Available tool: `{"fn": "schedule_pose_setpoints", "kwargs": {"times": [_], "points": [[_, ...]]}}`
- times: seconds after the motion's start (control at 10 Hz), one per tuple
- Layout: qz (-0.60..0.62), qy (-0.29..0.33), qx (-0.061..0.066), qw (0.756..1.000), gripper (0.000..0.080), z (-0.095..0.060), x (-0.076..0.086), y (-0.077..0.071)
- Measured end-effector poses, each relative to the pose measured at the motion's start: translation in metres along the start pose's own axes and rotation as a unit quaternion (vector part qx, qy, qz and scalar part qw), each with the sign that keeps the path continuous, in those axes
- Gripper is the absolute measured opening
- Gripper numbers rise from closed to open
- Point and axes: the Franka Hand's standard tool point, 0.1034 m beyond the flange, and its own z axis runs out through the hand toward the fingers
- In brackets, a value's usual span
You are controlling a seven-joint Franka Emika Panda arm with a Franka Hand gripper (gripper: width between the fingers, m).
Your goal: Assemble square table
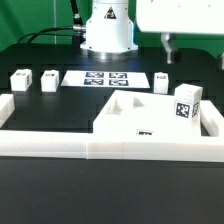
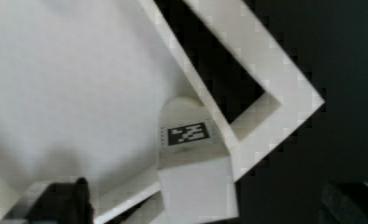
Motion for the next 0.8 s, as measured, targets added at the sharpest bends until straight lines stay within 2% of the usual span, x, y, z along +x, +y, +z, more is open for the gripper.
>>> {"fn": "schedule_pose_setpoints", "kwargs": {"times": [0.2,0.4,0.5,0.6,0.8], "points": [[-0.007,0.000,-0.002,1.000,0.0649,0.003,0.001,0.002],[-0.098,-0.001,-0.004,0.995,0.0649,0.002,0.002,0.004],[-0.159,-0.008,-0.005,0.987,0.0649,-0.001,0.000,0.009],[-0.241,-0.006,-0.013,0.970,0.0649,-0.002,-0.002,0.012],[-0.348,-0.001,-0.028,0.937,0.0649,-0.001,-0.010,0.008]]}}
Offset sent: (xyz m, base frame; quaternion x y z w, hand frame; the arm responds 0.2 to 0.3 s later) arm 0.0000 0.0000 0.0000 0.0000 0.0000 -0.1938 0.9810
